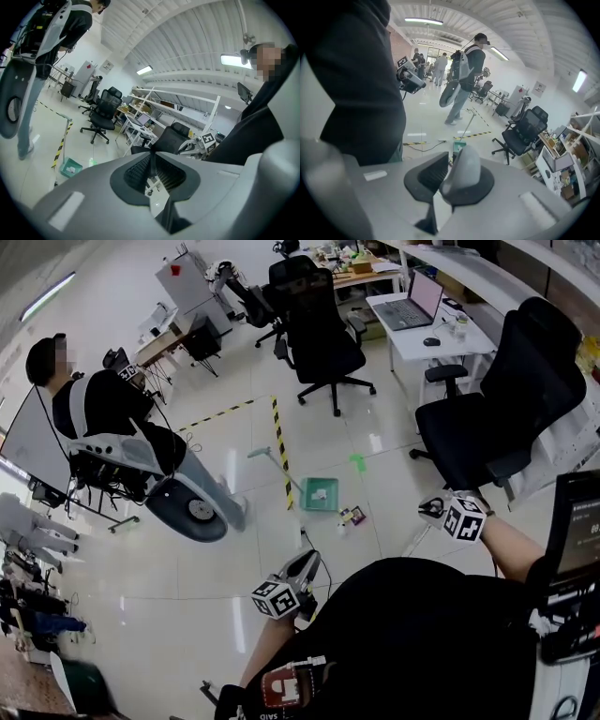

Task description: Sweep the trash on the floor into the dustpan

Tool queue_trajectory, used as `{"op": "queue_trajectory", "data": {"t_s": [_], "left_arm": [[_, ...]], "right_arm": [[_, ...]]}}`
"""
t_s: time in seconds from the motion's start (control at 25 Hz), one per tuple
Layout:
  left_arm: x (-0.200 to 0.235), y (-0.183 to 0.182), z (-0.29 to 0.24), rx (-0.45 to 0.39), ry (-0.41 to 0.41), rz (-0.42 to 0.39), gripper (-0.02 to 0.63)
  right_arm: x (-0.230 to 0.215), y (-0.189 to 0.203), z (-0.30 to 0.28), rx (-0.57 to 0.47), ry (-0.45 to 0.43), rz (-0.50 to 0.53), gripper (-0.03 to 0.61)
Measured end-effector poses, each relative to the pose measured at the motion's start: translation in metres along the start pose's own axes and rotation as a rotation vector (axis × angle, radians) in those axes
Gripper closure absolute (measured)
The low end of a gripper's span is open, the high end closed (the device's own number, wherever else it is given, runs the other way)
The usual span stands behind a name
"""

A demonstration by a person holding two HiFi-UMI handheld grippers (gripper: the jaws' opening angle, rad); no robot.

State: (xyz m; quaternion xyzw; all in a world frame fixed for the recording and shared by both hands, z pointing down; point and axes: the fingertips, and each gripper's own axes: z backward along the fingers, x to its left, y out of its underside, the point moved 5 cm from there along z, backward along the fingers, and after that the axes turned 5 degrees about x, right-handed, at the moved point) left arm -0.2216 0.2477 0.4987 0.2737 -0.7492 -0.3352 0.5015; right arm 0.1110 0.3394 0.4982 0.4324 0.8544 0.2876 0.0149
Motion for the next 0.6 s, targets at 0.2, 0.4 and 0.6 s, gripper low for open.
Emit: {"op": "queue_trajectory", "data": {"t_s": [0.2, 0.4, 0.6], "left_arm": [[0.017, 0.007, 0.006, -0.004, 0.010, 0.010, 0.580], [0.017, 0.000, 0.012, -0.004, 0.016, 0.008, 0.580], [0.020, -0.001, 0.020, -0.017, 0.006, 0.009, 0.580]], "right_arm": [[0.006, -0.010, -0.011, 0.010, 0.000, -0.004, 0.554], [0.010, -0.020, -0.008, 0.016, -0.014, -0.008, 0.554], [0.018, -0.024, -0.011, 0.014, -0.029, -0.004, 0.552]]}}
